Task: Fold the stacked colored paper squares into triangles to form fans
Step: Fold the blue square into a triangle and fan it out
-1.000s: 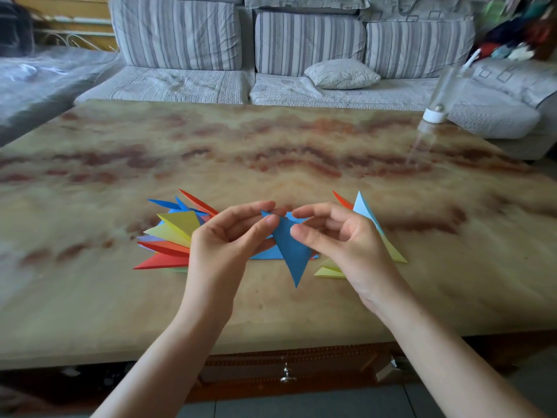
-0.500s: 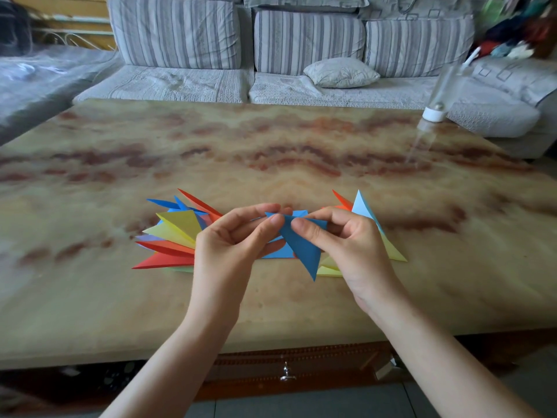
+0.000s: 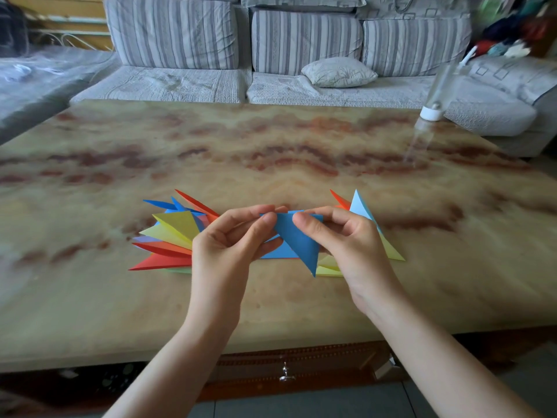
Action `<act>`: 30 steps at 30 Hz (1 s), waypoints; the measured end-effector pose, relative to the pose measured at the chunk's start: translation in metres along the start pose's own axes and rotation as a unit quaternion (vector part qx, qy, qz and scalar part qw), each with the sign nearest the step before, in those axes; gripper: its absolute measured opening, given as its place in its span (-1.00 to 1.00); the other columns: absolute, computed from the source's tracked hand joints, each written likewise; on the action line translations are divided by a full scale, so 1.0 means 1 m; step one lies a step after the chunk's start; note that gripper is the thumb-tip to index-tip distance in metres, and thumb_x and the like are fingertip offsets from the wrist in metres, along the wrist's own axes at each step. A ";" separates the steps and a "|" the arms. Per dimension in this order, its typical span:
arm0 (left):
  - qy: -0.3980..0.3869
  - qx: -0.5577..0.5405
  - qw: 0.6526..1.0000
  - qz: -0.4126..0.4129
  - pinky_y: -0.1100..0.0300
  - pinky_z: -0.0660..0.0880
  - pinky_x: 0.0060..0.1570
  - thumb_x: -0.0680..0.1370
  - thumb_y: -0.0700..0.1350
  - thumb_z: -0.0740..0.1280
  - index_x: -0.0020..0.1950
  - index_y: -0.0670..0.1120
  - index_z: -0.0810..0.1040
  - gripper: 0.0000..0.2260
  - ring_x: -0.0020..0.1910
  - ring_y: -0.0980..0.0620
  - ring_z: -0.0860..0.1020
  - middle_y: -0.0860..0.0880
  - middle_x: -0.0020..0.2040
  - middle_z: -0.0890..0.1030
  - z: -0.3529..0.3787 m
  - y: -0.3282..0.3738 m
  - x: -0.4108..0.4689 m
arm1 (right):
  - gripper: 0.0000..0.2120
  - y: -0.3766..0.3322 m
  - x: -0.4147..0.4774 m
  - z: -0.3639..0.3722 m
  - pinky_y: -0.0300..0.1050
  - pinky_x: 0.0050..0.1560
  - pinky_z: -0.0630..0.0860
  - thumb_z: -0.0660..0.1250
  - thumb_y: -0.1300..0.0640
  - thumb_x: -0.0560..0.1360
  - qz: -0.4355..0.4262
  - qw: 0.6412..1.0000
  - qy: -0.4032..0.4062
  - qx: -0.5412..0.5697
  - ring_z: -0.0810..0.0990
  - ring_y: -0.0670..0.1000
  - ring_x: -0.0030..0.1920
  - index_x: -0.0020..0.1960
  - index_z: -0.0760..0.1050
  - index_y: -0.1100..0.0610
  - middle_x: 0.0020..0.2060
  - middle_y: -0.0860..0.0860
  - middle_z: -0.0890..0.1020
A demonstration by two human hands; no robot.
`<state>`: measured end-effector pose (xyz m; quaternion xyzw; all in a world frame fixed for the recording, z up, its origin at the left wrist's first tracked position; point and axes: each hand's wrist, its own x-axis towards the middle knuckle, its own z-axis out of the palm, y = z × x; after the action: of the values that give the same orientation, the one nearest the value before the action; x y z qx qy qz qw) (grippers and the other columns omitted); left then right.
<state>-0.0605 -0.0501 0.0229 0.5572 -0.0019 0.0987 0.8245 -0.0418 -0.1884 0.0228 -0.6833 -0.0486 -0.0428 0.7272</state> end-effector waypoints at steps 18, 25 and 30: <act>-0.015 0.245 0.966 0.074 0.26 0.58 -0.16 0.42 -0.17 0.45 -0.24 0.04 0.67 -0.89 -0.30 0.14 0.63 0.08 -0.32 0.68 -0.010 -0.005 0.008 | -0.91 -0.003 0.000 -0.004 -0.26 -0.19 0.51 0.44 0.17 0.41 -0.028 0.997 -0.031 -0.057 0.62 -0.10 -0.26 -0.19 0.65 0.19 -0.34 -0.03 0.67; 0.002 0.243 0.966 0.091 0.24 0.55 -0.13 0.44 -0.17 0.44 -0.23 0.05 0.66 -0.88 -0.27 0.17 0.62 0.13 -0.30 0.68 -0.005 -0.005 0.004 | -0.94 -0.004 0.001 -0.006 -0.39 -0.21 0.47 0.44 0.19 0.41 -0.012 0.999 -0.018 -0.039 0.60 -0.15 -0.29 -0.23 0.66 0.11 -0.36 -0.07 0.67; 0.001 0.220 0.973 0.068 0.21 0.55 -0.11 0.45 -0.17 0.44 -0.21 0.00 0.67 -0.92 -0.26 0.17 0.61 0.09 -0.28 0.69 -0.005 -0.005 0.004 | -0.94 -0.006 0.002 -0.008 -0.38 -0.19 0.47 0.45 0.12 0.38 -0.002 0.998 -0.031 -0.046 0.61 -0.14 -0.28 -0.26 0.66 0.07 -0.34 -0.07 0.68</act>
<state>-0.0561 -0.0468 0.0168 0.7233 -0.0174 0.1530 0.6731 -0.0406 -0.1969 0.0284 -0.7167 -0.0705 -0.0254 0.6934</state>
